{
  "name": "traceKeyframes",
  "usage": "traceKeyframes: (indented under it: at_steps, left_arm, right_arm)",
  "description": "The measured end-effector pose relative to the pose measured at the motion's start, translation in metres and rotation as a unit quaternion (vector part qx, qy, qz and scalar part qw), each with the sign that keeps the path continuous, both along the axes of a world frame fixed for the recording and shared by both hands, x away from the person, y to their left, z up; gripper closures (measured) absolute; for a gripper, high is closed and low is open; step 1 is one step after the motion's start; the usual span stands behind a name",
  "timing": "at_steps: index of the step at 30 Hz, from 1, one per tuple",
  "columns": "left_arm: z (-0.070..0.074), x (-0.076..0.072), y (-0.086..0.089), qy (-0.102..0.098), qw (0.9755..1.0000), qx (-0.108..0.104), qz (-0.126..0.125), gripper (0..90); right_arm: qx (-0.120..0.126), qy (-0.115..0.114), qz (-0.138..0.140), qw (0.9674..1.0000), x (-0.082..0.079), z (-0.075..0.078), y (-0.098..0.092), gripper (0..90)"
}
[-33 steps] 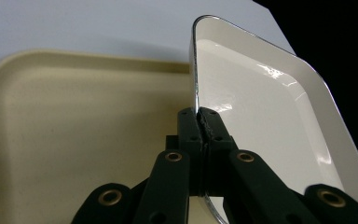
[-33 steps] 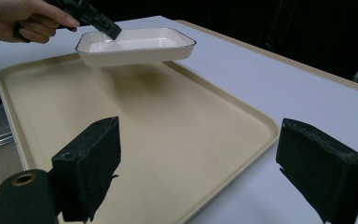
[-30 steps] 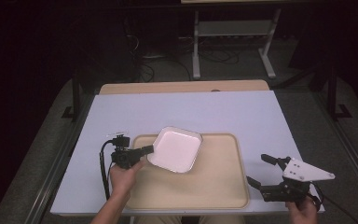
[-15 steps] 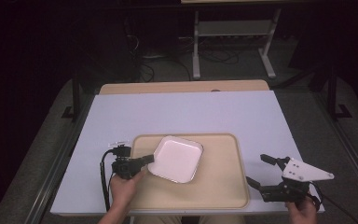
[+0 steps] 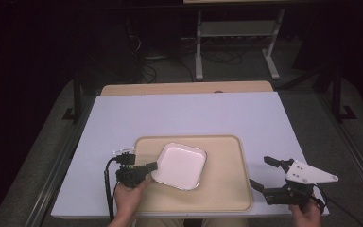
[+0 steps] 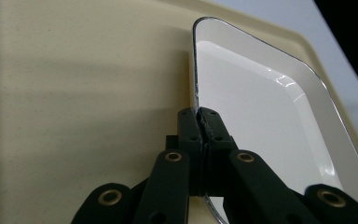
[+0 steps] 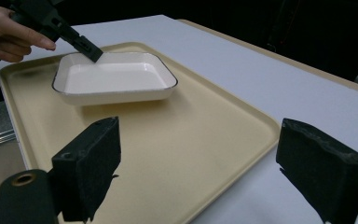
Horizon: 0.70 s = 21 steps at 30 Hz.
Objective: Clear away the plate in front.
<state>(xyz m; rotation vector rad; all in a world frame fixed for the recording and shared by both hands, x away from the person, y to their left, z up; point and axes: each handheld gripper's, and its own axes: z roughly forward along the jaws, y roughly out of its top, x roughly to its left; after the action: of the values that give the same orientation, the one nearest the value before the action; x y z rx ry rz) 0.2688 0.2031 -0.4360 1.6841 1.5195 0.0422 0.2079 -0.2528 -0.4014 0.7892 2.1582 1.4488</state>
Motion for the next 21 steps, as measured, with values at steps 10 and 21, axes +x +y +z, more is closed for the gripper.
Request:
traceKeyframes:
  at_steps: [10,21]
  left_arm:
    - [-0.006,-0.005,-0.005,0.002,0.9994,0.023,0.028,87.1]
    - [-0.004,-0.017,-0.005,-0.003,0.9995,0.031,0.011,79.5]
  right_arm:
    - [-0.001,0.000,0.002,1.0000,0.000,0.000,0.000,12.9]
    - [-0.005,-0.001,0.008,1.0000,-0.001,0.000,0.004,12.8]
